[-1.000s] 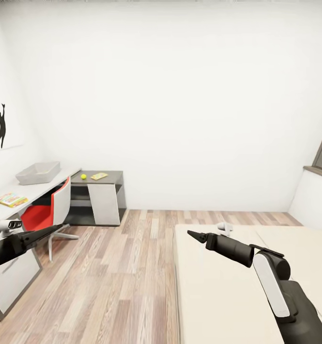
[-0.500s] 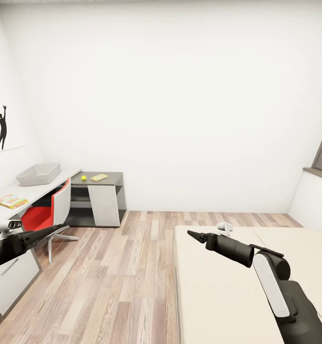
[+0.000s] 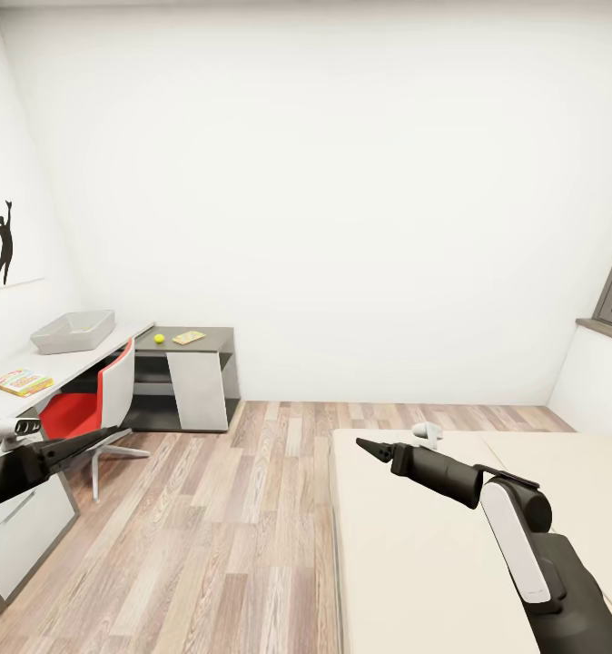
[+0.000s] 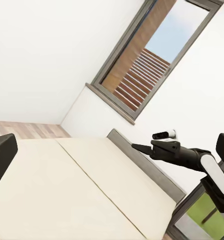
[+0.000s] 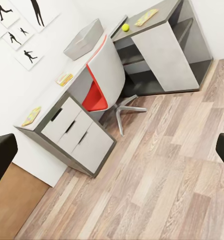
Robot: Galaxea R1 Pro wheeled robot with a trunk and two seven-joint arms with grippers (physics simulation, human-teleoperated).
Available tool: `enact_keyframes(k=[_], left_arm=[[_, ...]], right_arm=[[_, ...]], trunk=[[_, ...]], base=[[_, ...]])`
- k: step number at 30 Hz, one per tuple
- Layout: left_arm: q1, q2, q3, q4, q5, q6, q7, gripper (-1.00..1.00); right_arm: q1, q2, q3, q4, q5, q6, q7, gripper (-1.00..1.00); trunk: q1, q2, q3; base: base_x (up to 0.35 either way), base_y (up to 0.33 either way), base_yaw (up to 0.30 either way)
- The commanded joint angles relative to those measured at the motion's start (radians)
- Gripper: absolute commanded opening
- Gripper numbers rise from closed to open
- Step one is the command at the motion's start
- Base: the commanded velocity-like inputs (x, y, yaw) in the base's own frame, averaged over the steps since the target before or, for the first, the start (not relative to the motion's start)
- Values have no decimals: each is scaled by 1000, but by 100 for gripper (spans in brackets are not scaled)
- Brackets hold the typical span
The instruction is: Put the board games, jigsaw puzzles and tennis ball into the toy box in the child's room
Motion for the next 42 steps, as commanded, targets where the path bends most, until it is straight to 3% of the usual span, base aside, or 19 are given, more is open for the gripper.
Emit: enact_keyframes(k=[1,23,42], left_arm=[[0,0,0,0,-1,11,-5,100],[1,1,0,0,-1,11,-5,100],[1,2,1,0,-2,11,-5,100]], right_arm=[[0,0,-1,0,2,5,4,100],[0,0,-5,3,-4,5,6,100],[0,0,-5,3,-6,5,6,100]], trunk=[[0,-1,0],[0,-1,0],[0,-1,0]], base=[[0,0,0],[0,15,0],[0,238,0]])
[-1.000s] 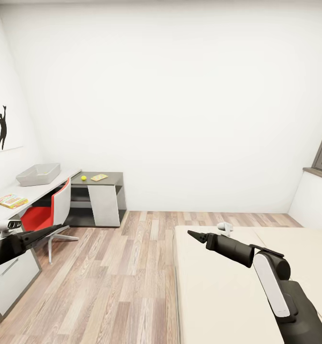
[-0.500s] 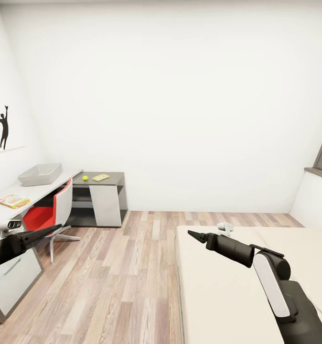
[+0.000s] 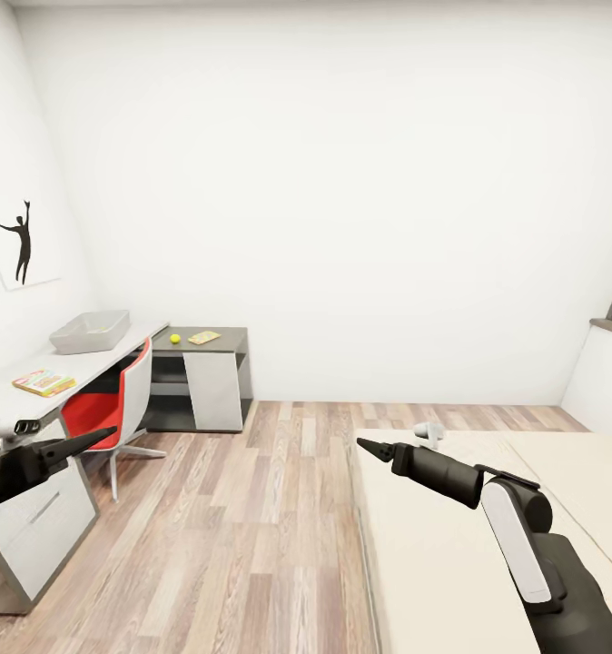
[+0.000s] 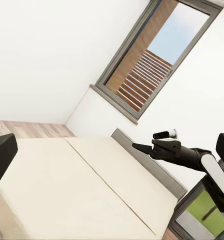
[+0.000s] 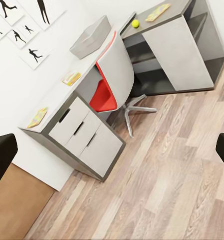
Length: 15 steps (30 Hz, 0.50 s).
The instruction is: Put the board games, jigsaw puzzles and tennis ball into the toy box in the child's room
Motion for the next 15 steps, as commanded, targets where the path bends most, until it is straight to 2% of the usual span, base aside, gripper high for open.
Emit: enact_keyframes(k=[1,15], left_arm=[[0,0,0,1,-1,11,-5,100],[0,0,1,1,-1,11,-5,100]], right_arm=[[-1,0,-1,0,1,6,4,100],[-1,0,-2,0,1,5,4,100]], trunk=[[0,-1,0],[0,-1,0]], base=[[0,281,0],[0,282,0]])
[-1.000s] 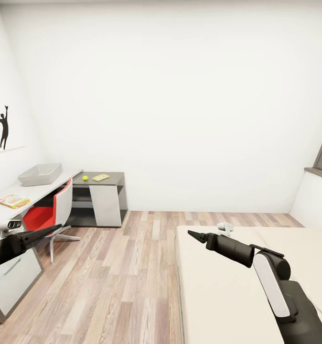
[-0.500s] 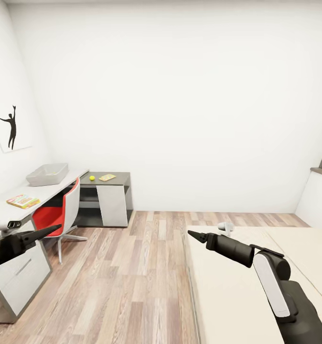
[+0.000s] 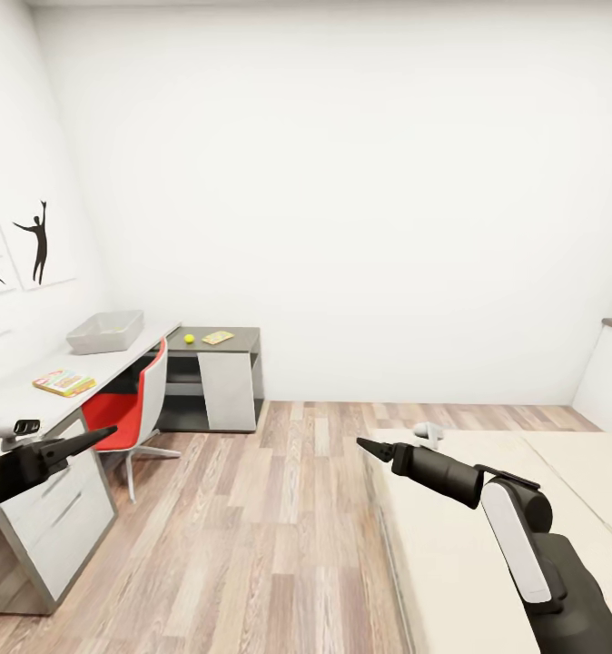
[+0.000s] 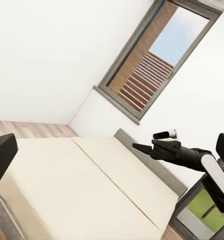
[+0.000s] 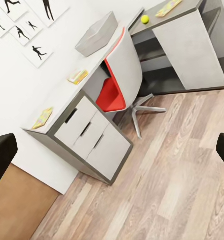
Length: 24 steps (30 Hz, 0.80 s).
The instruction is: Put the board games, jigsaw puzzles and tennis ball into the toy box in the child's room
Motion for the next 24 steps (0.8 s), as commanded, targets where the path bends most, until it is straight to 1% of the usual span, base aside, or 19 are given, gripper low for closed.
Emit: enact_keyframes(k=[1,12,18,24], left_arm=[[0,0,0,1,-1,11,-5,100],[-1,0,0,1,0,11,-5,100],[-1,0,0,1,0,11,-5,100],[-1,2,0,1,0,11,-5,100]], right_arm=[[-1,0,-2,0,1,6,4,100],[-1,0,-3,0,-3,6,4,100],[-1,0,-4,0,-3,6,4,100],[-1,0,-4,0,-4,6,4,100]], trunk=[[0,-1,0],[0,-1,0],[0,-1,0],[0,-1,0]], base=[[0,282,0],[21,282,0],[165,257,-47],[235,215,-192]])
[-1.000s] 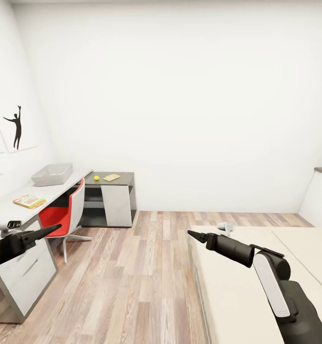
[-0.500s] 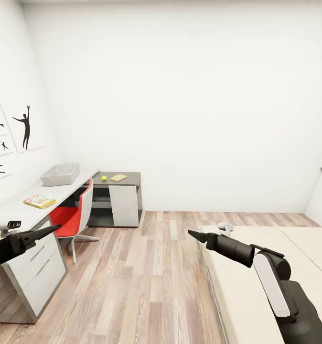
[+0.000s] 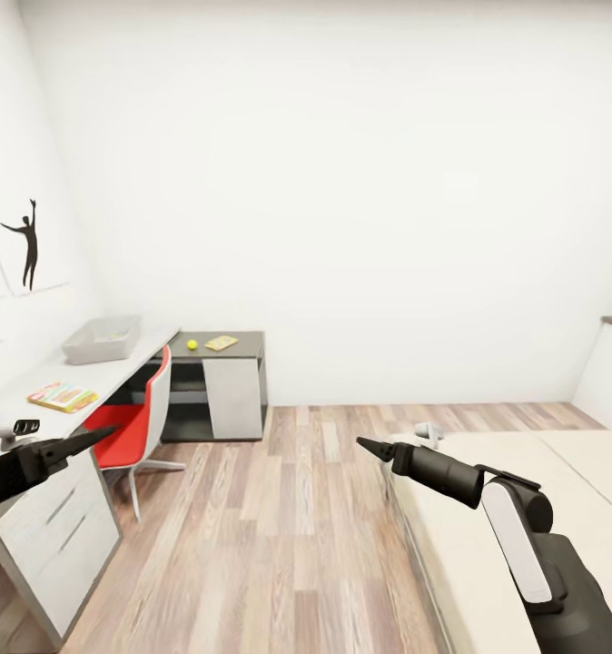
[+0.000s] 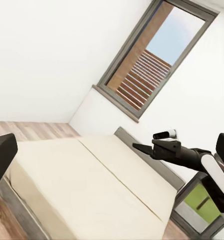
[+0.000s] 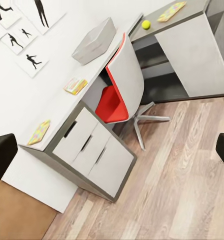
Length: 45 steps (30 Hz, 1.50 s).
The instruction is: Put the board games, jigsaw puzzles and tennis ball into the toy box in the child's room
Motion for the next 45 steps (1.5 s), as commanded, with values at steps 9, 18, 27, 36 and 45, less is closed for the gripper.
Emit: enact_keyframes(k=[9,18,27,36,45], left_arm=[[1,5,6,0,-1,11,-5,100],[0,5,11,0,0,11,-5,100],[1,9,12,0,0,11,-5,100],[1,10,13,0,1,11,-5,100],[0,10,13,0,1,11,-5,100]], right_arm=[[-1,0,-1,0,1,6,4,100],[-1,0,-1,0,1,6,4,100],[-1,0,-1,0,1,6,4,100],[-1,0,-3,0,1,6,4,100],[-1,0,-3,0,1,7,4,100]], trunk=[[1,-1,1],[1,-1,5],[1,-1,8],[1,-1,12],[1,-1,17]], base=[[241,148,-257],[63,15,-275],[-16,112,-277],[-37,146,-277],[-2,56,-277]])
